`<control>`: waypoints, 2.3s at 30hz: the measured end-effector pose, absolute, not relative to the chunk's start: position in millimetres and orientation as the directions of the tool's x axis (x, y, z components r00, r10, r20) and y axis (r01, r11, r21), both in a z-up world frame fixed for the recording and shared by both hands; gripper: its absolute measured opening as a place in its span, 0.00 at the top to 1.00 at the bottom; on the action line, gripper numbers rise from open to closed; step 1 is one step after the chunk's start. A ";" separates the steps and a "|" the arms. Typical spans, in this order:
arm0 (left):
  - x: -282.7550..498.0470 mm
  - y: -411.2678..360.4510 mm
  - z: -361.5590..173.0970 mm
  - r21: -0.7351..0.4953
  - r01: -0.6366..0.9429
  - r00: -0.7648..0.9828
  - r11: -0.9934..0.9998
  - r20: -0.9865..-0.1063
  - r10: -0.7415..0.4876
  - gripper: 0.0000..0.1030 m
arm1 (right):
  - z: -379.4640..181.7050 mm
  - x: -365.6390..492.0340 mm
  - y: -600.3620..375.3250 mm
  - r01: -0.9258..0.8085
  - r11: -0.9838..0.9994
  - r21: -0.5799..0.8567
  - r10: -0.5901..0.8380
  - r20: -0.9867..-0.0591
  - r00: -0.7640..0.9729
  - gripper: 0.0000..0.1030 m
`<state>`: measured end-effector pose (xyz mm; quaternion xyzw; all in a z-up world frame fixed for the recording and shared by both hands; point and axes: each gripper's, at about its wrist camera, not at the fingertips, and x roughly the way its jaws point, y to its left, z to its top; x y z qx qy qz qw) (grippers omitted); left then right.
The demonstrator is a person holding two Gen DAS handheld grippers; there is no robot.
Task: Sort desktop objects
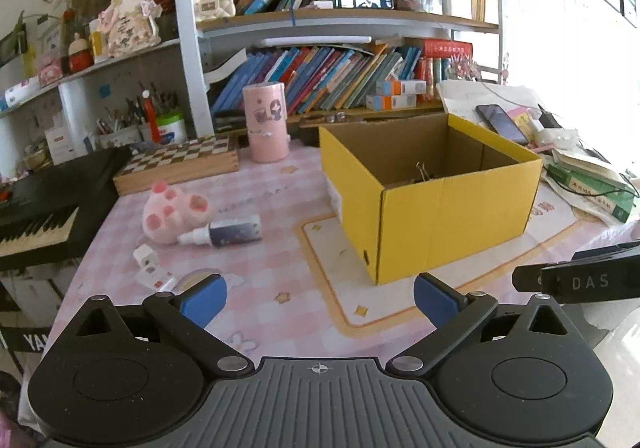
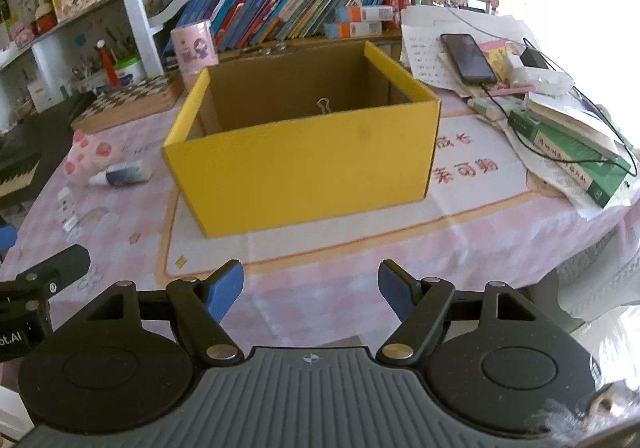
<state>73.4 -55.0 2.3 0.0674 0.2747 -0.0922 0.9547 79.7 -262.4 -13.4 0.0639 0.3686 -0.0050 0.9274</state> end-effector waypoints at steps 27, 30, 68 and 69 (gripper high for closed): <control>30.7 15.7 -4.2 0.077 0.223 0.810 0.972 -0.569 -0.141 0.02 | -24.6 24.2 -172.3 -0.025 0.995 0.102 0.089 -0.701 0.708 0.29; 26.8 23.3 -5.3 0.076 0.217 0.810 0.973 -0.570 -0.136 0.02 | -24.8 21.8 -163.8 -0.045 0.994 0.100 0.102 -0.701 0.706 0.29; 5.6 101.9 2.4 0.066 0.038 0.852 0.997 -0.524 0.002 0.02 | -13.9 27.3 -71.5 -0.283 0.958 0.056 0.245 -0.674 0.697 0.29; 6.5 103.0 1.8 0.065 0.037 0.851 0.997 -0.526 0.003 0.02 | -13.9 28.6 -70.2 -0.285 0.957 0.055 0.246 -0.675 0.695 0.29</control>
